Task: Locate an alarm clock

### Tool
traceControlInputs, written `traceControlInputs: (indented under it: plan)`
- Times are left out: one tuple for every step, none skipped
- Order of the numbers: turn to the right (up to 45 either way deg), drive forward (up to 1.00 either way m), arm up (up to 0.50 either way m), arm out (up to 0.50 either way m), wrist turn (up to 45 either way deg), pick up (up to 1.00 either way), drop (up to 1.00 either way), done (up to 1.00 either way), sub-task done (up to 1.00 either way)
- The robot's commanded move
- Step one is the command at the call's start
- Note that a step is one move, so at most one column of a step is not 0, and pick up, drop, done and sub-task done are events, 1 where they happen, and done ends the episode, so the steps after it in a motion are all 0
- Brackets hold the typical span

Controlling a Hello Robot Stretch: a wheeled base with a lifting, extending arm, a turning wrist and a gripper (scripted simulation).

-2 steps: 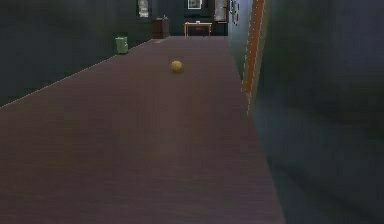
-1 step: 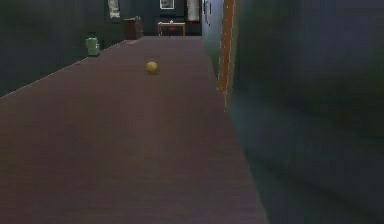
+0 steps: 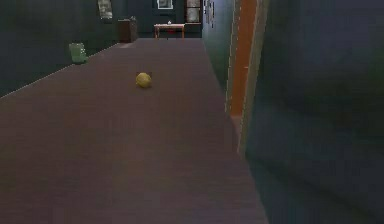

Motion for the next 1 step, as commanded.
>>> traceControlInputs:
  plan:
    - [0.0, 1.00, 0.00, 0.00, 0.0, 0.00, 0.00, 0.00, 0.00]
